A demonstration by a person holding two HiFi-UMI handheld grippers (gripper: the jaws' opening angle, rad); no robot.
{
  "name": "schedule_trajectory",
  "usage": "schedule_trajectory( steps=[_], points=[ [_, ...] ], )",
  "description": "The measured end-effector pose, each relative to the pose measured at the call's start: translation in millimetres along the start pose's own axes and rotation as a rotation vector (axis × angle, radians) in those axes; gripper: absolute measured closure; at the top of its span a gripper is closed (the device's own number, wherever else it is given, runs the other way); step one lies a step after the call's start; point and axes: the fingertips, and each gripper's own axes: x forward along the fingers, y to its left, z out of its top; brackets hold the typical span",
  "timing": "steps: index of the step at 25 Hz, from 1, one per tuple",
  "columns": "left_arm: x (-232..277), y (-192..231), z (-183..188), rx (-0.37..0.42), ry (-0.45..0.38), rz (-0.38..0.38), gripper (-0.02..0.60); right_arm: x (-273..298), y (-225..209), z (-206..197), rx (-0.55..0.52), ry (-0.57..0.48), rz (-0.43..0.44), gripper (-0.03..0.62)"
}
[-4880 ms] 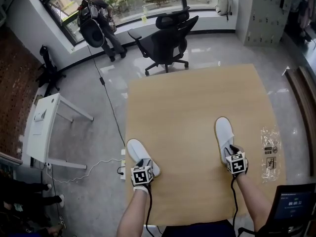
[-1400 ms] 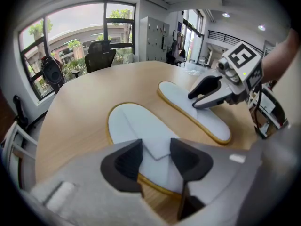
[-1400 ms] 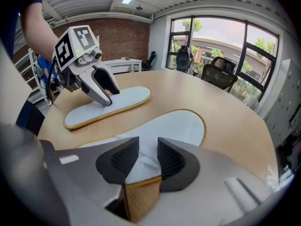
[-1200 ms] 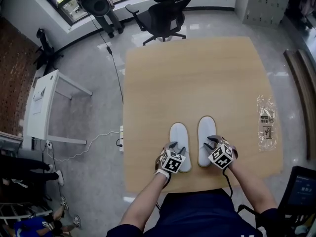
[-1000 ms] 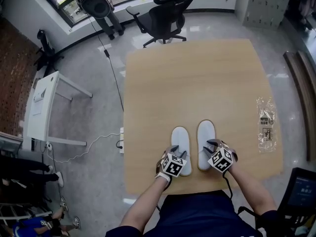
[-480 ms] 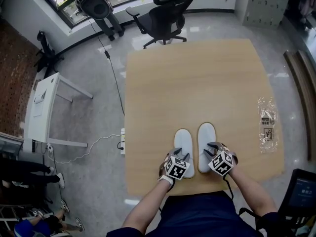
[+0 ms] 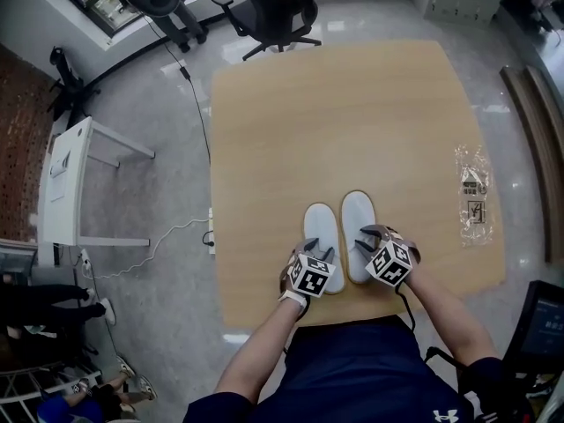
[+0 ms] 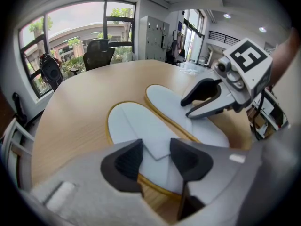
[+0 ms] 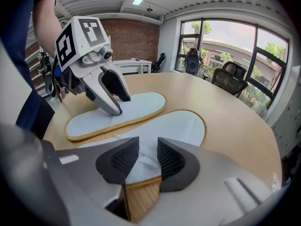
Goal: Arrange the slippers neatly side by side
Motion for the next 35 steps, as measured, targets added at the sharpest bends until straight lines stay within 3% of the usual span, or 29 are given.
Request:
schedule_trajectory(
  steps=[25,31,35],
  points=[
    [0.1,-4.3,2.0,-0.009,0.004,-0.007,0.391,-7.9,14.1,-2.8,0.056,-0.025,-0.004,0.464],
    [-23.3,1.2,19.2,-0.039,-0.106,0.024,0.368,-37.7,4.5,25.3,0.271,-0.200,-0.054,0.501],
    [-64.3,2.4,48.0,-0.136,-0.243,0.023,0.397,-64.7,-5.4,45.4,0.408,-0.302,-0.092,0.523]
  ],
)
